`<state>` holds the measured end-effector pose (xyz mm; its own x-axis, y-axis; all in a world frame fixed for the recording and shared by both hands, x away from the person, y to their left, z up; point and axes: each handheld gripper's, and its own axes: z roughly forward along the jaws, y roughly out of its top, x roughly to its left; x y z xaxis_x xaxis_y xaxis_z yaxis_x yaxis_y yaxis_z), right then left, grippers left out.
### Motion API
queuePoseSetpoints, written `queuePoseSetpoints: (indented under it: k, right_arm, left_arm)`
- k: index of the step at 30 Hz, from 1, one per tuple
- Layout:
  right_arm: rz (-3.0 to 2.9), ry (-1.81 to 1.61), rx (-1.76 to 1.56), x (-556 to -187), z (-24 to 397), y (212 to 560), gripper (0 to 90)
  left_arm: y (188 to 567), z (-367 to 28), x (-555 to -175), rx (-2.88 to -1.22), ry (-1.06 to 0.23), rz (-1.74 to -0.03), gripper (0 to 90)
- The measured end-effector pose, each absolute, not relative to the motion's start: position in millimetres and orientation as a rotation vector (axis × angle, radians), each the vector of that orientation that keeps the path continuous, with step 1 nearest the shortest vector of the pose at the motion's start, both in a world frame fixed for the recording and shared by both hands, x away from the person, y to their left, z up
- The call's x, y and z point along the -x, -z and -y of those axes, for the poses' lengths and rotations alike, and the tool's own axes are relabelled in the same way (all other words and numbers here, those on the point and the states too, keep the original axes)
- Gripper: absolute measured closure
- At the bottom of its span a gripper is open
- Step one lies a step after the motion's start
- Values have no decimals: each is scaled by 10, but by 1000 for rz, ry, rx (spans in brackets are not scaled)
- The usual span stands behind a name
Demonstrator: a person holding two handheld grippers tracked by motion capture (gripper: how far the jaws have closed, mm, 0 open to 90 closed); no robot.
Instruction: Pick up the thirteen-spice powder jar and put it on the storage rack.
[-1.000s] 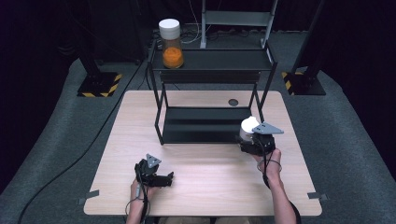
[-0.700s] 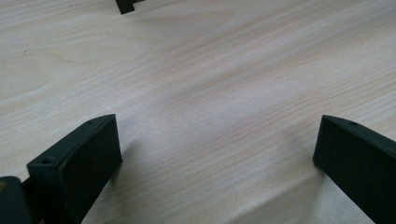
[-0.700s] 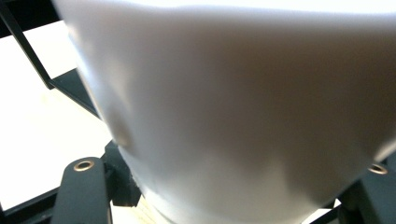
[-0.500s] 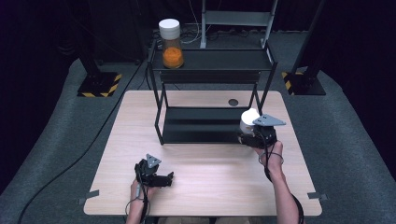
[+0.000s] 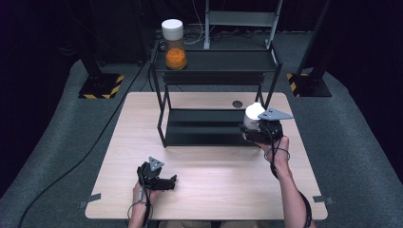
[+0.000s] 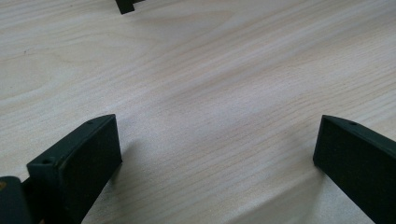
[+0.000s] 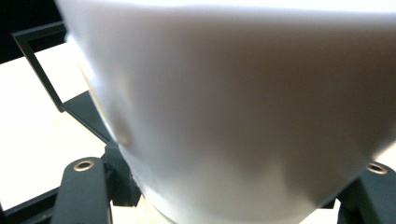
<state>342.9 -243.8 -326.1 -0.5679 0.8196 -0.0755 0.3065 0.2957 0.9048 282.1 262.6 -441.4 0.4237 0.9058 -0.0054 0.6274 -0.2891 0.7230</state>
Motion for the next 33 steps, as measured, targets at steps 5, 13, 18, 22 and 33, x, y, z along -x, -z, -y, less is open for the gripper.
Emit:
queuePoseSetpoints:
  k: [5, 13, 18, 22, 33]
  right_arm:
    - [-2026, -1249, -990, -3437, 2451, 3181, 301]
    - [-2012, -1262, -979, -3443, 2482, 3054, 301]
    - [-2011, -1260, -966, -3454, 2484, 2957, 301]
    - [-2002, -1266, -959, -3456, 2494, 2881, 301]
    - [-1995, -1253, -935, -3482, 2491, 2658, 301]
  left_arm:
    - [4414, -2626, -2821, -2025, -546, -1291, 4]
    - [4415, -2626, -2821, -2024, -546, -1291, 4]
    - [4414, -2626, -2821, -2025, -546, -1291, 4]
    - [4415, -2625, -2820, -2024, -547, -1291, 4]
    - [4414, -2626, -2820, -2025, -546, -1290, 5]
